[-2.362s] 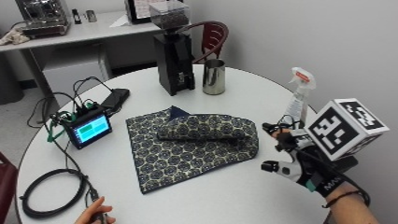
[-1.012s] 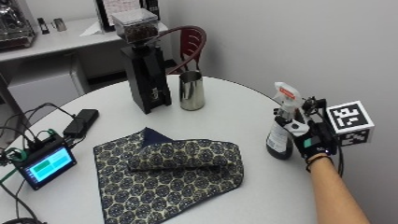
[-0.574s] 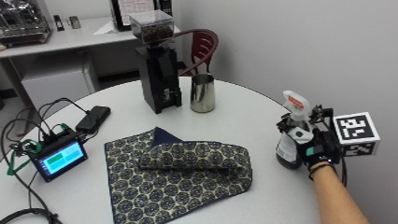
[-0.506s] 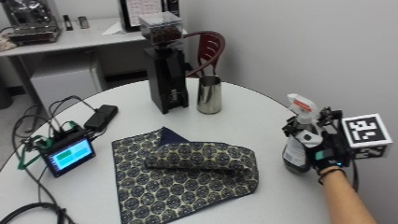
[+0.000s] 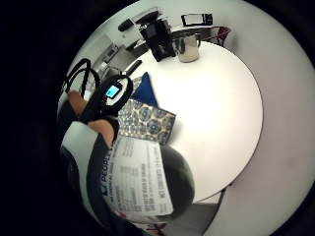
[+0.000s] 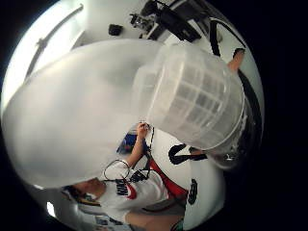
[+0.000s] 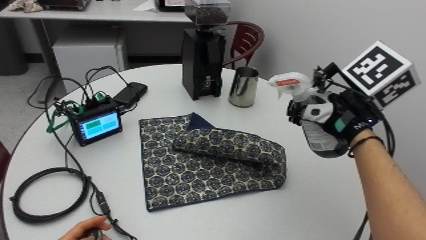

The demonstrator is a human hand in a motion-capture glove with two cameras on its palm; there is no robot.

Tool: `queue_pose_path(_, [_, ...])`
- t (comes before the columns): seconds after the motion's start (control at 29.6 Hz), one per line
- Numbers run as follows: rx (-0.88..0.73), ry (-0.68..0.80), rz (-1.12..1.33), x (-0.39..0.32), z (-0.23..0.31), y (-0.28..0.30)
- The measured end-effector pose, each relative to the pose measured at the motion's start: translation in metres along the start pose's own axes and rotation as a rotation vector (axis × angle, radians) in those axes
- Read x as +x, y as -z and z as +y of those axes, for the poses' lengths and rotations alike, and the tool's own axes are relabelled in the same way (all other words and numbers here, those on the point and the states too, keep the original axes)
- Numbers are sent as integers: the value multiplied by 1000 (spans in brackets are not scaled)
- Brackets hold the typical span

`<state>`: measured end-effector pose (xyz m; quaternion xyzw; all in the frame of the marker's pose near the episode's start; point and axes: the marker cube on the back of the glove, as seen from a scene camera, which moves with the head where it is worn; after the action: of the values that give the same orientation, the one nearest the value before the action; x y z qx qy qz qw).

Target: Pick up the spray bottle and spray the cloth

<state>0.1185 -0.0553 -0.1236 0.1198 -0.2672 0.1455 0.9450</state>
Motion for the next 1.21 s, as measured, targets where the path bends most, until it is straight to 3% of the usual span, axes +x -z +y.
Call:
queue_pose_path(0.34, [-239, -185, 70, 41, 0, -113])
queue_pose_path(0.61, [-168, -125, 145, -4, -20, -71])
queue_pose_path(0.88, [-295, -146, 237, -3, -20, -121])
queue_pose_path(1.21, [-240, -106, 294, -36, -37, -88])
